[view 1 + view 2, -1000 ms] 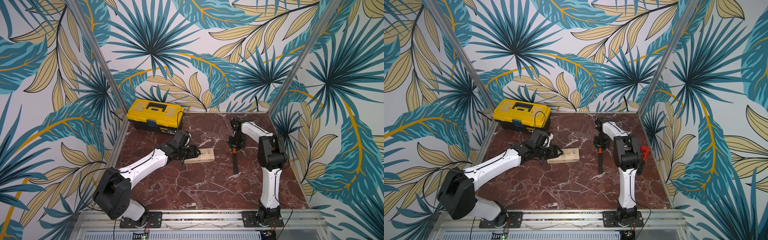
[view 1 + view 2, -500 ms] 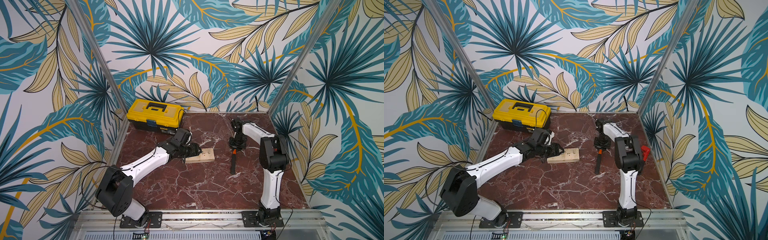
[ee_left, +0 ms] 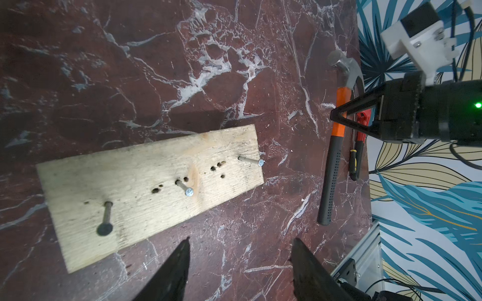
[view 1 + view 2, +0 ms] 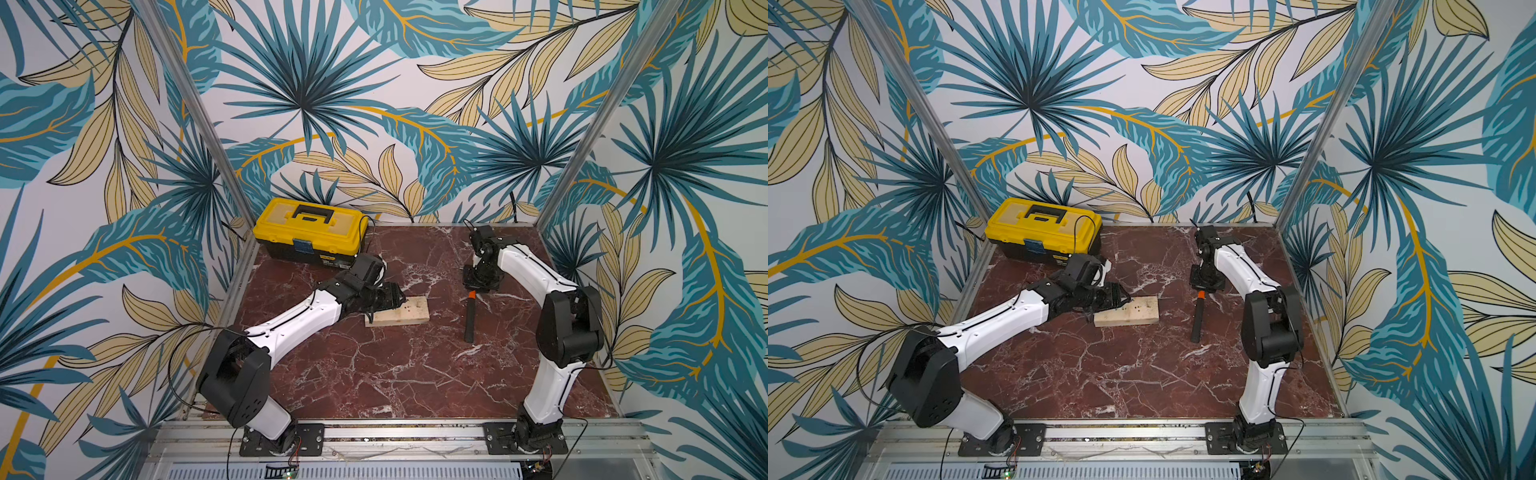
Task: Use a claw hammer to pull out a nail
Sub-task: Pick up the hammer at the center of the board.
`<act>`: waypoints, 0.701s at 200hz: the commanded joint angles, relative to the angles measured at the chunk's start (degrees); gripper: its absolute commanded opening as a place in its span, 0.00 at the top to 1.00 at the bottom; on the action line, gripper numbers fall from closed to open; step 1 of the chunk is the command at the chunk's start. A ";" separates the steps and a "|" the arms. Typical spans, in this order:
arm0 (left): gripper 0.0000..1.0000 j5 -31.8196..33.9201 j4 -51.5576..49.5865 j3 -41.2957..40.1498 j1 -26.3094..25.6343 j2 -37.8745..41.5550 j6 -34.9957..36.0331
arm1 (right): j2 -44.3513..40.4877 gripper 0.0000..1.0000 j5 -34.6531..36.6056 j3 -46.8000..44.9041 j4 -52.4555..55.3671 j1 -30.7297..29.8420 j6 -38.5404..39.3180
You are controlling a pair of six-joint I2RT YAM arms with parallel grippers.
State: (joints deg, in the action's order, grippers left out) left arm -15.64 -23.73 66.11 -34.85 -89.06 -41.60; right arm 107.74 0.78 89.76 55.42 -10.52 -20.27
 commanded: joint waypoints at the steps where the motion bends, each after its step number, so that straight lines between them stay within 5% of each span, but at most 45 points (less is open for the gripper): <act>1: 0.37 -0.57 0.11 3.38 -0.22 -0.15 0.92 | -5.75 1.00 -2.32 0.54 -0.80 -2.31 2.06; 140: 0.32 -6.87 3.19 14.74 0.13 -6.21 0.35 | -17.48 1.00 -14.60 -0.19 -8.62 -14.26 1.44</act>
State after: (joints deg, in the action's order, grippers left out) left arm -20.08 -22.81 78.02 -34.79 -94.32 -40.93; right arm 92.77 -10.79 90.24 52.12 -23.03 -17.98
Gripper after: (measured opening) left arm 0.681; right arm 0.199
